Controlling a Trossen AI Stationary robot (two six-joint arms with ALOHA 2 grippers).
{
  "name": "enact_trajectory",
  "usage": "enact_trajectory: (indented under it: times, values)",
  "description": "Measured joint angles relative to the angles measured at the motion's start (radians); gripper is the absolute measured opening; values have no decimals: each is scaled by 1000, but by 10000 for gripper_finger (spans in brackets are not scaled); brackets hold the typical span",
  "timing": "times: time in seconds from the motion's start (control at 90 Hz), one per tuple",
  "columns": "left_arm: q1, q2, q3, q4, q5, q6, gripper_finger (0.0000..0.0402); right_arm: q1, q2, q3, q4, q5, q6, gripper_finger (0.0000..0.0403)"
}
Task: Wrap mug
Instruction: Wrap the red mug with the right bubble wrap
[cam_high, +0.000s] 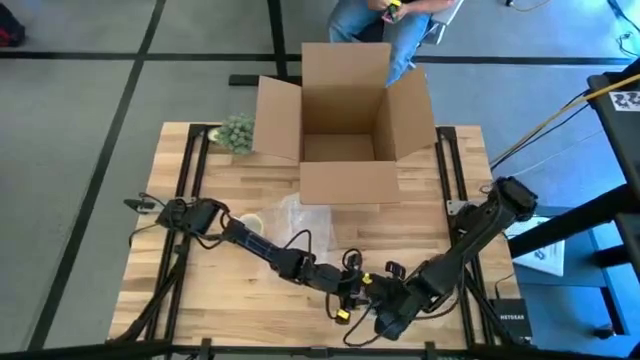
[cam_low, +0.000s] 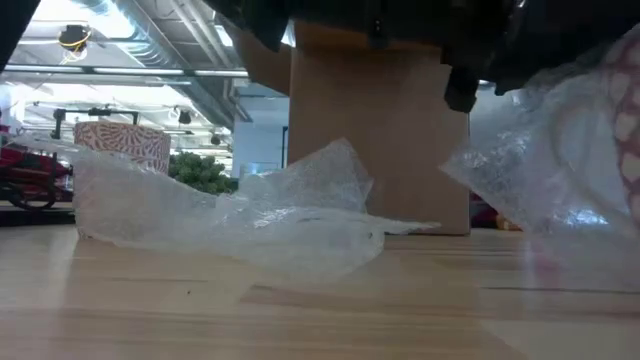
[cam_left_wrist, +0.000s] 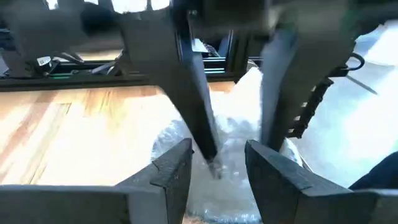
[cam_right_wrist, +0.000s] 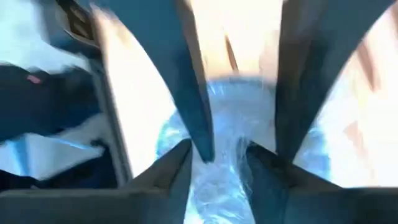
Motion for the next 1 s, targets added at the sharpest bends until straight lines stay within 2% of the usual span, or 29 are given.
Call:
enact_trajectory:
  times: [0.189,0.467,0.556,0.722,1.0]
  values:
    - [0,0,-1,1,0,1,134,1,-79,-1,-43,0,0,160]
    - [0,0,-2,4,0,0,134,9,-87,0,-56,-23,-1,158]
    - [0,0,-2,4,0,0,134,8,-59,-1,-59,-32,-9,131]
    - [0,0,-3,4,-1,2,134,8,-10,-1,-24,-7,-71,17]
    - [1,0,-3,3,-1,-3,134,7,98,0,-20,25,-81,3]
